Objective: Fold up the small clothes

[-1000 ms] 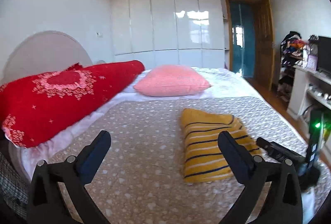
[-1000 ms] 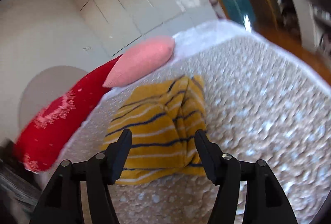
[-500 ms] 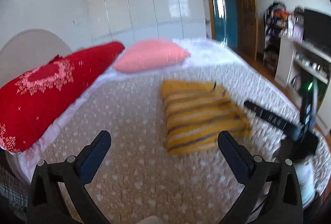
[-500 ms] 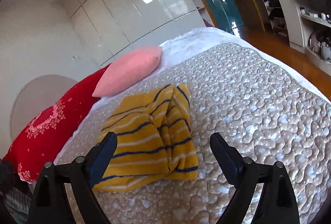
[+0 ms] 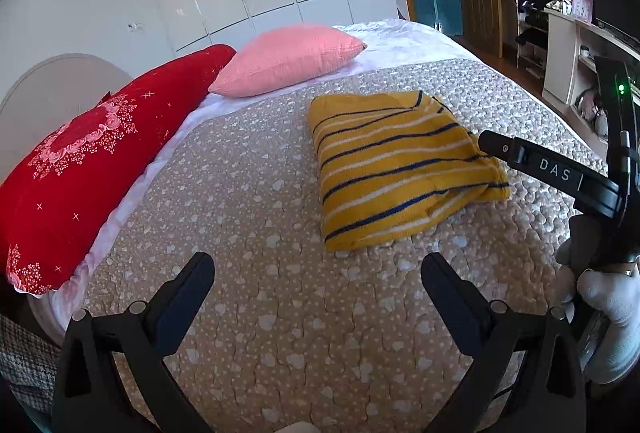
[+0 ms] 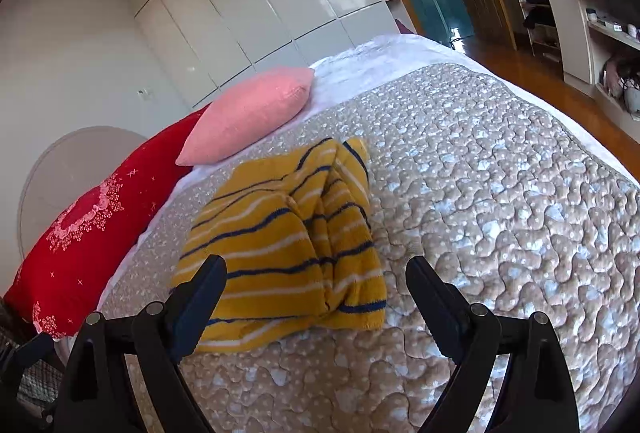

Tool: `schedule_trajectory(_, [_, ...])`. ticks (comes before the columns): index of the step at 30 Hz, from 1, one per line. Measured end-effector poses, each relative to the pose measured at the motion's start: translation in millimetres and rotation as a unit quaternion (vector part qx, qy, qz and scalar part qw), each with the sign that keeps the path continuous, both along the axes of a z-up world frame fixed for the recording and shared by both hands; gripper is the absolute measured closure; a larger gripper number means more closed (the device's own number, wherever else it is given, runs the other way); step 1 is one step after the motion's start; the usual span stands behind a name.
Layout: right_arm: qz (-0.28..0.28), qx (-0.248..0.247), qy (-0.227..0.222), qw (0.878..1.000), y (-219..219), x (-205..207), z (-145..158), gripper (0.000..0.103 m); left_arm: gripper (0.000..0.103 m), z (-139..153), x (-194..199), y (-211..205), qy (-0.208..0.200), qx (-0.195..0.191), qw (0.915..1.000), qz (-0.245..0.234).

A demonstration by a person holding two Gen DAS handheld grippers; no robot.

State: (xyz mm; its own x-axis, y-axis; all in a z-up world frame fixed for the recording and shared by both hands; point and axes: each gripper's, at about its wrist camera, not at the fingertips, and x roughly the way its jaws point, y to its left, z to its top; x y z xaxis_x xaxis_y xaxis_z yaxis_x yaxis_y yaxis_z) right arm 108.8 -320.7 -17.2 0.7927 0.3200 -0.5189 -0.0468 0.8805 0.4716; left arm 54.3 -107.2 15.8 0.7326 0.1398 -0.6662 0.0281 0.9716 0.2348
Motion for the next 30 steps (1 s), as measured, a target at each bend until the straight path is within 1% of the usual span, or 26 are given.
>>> schedule_trajectory(6, [0.006, -0.011, 0.001, 1.0, 7, 0, -1, 0.009, 0.0, -5, 2, 0, 0.013, 0.001, 0.9999, 0.001])
schedule_trajectory(13, [0.006, -0.01, 0.006, 1.0, 7, 2, -5, 0.009, 0.0, -12, 4, -1, 0.025, 0.005, 0.9997, -0.001])
schedule_trajectory(30, [0.006, -0.008, 0.019, 1.0, 2, 10, -13, 0.009, 0.0, -23, 7, -3, 0.04, 0.015, 0.9991, 0.001])
